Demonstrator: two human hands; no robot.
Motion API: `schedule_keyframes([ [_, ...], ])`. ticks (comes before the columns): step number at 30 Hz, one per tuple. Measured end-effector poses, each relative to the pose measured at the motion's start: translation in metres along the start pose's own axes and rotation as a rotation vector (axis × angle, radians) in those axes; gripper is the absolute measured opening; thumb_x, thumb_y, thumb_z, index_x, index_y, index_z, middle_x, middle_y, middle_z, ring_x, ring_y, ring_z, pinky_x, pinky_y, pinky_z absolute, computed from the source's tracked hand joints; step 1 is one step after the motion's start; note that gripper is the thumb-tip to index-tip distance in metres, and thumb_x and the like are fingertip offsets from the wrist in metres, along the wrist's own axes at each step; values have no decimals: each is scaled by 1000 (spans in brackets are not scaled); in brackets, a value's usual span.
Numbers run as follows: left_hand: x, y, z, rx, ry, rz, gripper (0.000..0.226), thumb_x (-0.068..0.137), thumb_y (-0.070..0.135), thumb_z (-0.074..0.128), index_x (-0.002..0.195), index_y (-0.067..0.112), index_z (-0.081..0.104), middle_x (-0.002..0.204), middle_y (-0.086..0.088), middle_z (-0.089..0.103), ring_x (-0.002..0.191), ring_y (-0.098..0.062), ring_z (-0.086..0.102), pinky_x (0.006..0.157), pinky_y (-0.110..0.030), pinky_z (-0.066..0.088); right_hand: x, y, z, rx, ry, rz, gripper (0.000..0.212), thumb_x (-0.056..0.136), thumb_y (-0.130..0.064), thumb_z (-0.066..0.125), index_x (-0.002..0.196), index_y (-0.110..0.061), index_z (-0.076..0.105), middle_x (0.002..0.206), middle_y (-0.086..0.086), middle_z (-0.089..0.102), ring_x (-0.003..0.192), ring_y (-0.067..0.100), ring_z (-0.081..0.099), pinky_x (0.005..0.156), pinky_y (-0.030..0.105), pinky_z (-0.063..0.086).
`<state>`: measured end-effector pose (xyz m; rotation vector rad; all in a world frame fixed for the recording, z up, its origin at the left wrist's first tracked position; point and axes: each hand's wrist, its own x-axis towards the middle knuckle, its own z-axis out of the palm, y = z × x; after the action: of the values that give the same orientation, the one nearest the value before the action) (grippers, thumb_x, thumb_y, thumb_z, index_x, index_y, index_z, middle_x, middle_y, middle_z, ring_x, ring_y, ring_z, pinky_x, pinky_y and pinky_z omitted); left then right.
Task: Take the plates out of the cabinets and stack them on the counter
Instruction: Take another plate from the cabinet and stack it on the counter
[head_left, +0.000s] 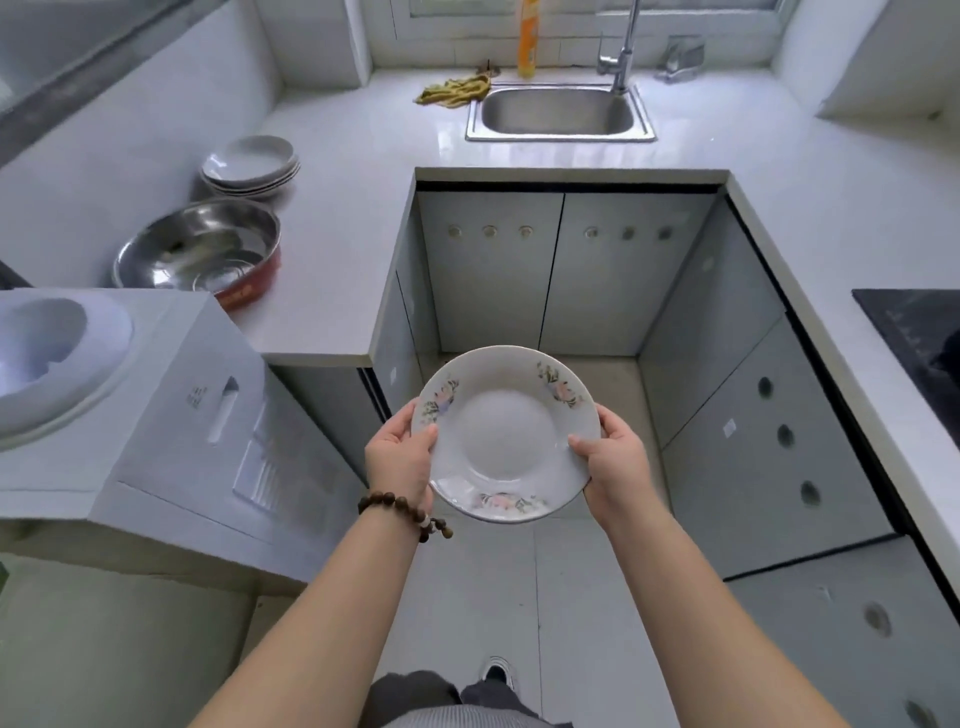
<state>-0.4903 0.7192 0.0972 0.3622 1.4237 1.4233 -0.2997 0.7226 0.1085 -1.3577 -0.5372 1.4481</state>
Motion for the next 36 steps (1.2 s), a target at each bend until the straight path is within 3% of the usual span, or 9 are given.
schedule_keyframes([
  [6, 55, 8, 39, 43, -59, -5, 41, 86, -13, 52, 88, 23, 71, 79, 5, 77, 74, -13, 73, 65, -29, 60, 55, -16, 10, -6, 13, 5, 43, 78, 21, 40, 95, -10, 65, 99, 18, 66, 86, 31, 62, 78, 44, 52],
  [12, 128, 16, 72, 39, -31, -33, 41, 88, -13, 50, 88, 23, 70, 77, 8, 76, 71, -9, 72, 59, -23, 58, 134, -33, 40, -52, 46, 38, 43, 78, 20, 41, 97, -10, 65, 99, 15, 67, 85, 30, 63, 74, 41, 52],
  [17, 208, 51, 110, 25, -3, -25, 36, 87, -12, 51, 98, 17, 70, 93, -2, 73, 84, -21, 70, 76, -36, 58, 212, -65, 87, -74, 18, 37, 43, 79, 20, 40, 91, -13, 66, 97, 13, 68, 83, 28, 63, 76, 41, 53],
  [20, 250, 82, 134, 1, -9, 17, 36, 86, -11, 54, 100, 18, 71, 88, 3, 76, 82, -17, 72, 72, -34, 60, 255, -96, 117, -51, -11, 17, 43, 78, 20, 43, 97, -12, 66, 97, 12, 70, 84, 27, 66, 73, 39, 56],
  [26, 315, 126, 176, -14, -57, 69, 40, 84, -8, 58, 86, 28, 73, 86, 6, 77, 84, -17, 73, 71, -33, 60, 318, -137, 158, -29, -29, -37, 43, 79, 18, 43, 96, -14, 66, 95, 9, 70, 83, 25, 67, 70, 37, 58],
  [29, 342, 132, 188, -23, -54, 65, 37, 85, -8, 58, 98, 24, 73, 89, 6, 77, 86, -16, 73, 71, -31, 59, 349, -151, 172, -41, -29, -30, 44, 77, 19, 44, 96, -14, 67, 95, 9, 71, 83, 26, 67, 74, 40, 57],
  [32, 371, 138, 201, -50, -6, 58, 37, 85, -9, 57, 101, 20, 73, 97, -1, 76, 93, -21, 72, 78, -37, 59, 383, -161, 188, -80, -51, -21, 45, 76, 18, 44, 103, -10, 67, 95, 8, 71, 81, 25, 67, 70, 38, 57],
  [36, 408, 150, 221, -108, 87, 74, 38, 84, -13, 55, 101, 17, 72, 105, -9, 73, 98, -27, 70, 88, -46, 55, 432, -176, 213, -118, -133, 6, 46, 72, 15, 46, 96, -17, 70, 89, 4, 73, 77, 22, 69, 59, 31, 56],
])
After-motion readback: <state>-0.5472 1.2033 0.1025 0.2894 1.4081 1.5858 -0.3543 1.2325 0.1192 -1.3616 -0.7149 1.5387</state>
